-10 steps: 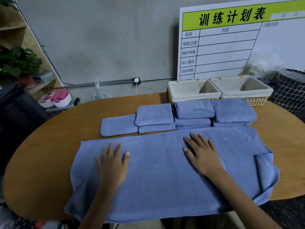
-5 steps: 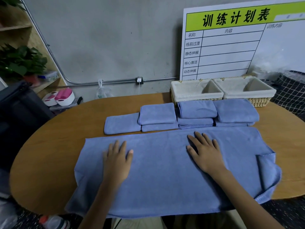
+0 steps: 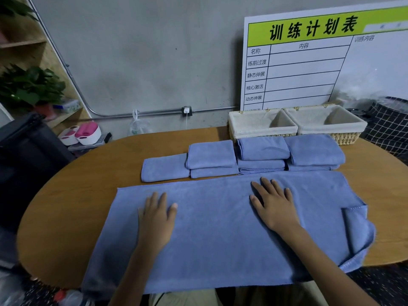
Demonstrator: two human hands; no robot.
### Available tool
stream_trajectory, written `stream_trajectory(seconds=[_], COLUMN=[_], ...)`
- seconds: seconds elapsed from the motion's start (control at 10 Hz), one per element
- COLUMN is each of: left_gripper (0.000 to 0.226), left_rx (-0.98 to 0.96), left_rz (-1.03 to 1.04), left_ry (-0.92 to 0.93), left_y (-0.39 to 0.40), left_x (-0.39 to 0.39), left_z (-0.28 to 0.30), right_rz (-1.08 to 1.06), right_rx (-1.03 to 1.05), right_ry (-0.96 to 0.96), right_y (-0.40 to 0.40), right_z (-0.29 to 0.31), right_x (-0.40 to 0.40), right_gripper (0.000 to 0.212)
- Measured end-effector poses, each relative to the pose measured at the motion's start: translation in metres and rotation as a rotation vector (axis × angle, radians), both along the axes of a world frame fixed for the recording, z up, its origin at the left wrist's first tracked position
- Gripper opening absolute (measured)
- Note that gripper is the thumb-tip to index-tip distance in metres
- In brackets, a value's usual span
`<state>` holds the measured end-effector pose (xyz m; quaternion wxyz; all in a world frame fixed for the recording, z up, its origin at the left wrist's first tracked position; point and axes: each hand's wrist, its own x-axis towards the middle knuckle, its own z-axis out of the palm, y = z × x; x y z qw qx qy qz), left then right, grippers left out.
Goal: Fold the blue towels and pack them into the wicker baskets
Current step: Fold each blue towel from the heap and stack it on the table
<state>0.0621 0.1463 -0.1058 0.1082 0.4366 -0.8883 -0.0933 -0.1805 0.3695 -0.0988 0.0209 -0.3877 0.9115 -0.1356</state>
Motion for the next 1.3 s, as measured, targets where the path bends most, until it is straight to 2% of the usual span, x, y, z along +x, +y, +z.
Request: stream_trajectory(seconds=[0.1, 0.3, 0.4, 0.5, 0.6, 0.8, 1.1, 1.2, 1.3], left_gripper=[0.063, 0.064, 0.065, 0.065, 0.065, 0.065, 0.065, 0.065, 0.065], left_rx=[-0.024, -0.016, -0.027, -0.039, -0.031, -0.021, -0.016, -0.018, -0.013], left_rz=[-0.007, 0.011, 0.016, 0.025, 0.037, 0.05, 0.049, 0.048, 0.051], left_ry=[-0.098, -0.142, -0.125, -0.157, -0.161, -0.184, -0.191, -0.182, -0.183], left_y=[-0.008, -0.008, -0.009, -0.009, -0.008, -0.005, -0.005, -0.006, -0.005], left_x=[-0.012, -0.004, -0.001, -0.003, -0.005, -0.006, -0.006, -0.007, -0.007], left_z=[-0.003, -0.003, -0.005, -0.007, -0.006, -0.006, -0.004, -0.005, -0.004], right_rz=[-0.001, 0.039, 0.003, -0.094, -0.193, -0.263, -0.38, -0.365, -0.114], right_rx=[0.015, 0.041, 0.015, 0.001, 0.019, 0.161, 0.285, 0.258, 0.051], right_ry=[-0.013, -0.007, -0.005, 0.001, 0.012, 0.029, -0.202, -0.058, 0.044], right_y=[-0.001, 0.008, 0.032, 0.071, 0.109, 0.121, 0.182, 0.158, 0.112], right_z=[0.001, 0.001, 0.0, -0.002, -0.001, 0.012, 0.021, 0.025, 0.017], right_x=[-0.003, -0.014, -0.031, -0.054, -0.069, -0.074, -0.1, -0.084, -0.056], right_gripper=[0.054, 0.059, 0.068, 0.056, 0.056, 0.057, 0.068, 0.058, 0.054])
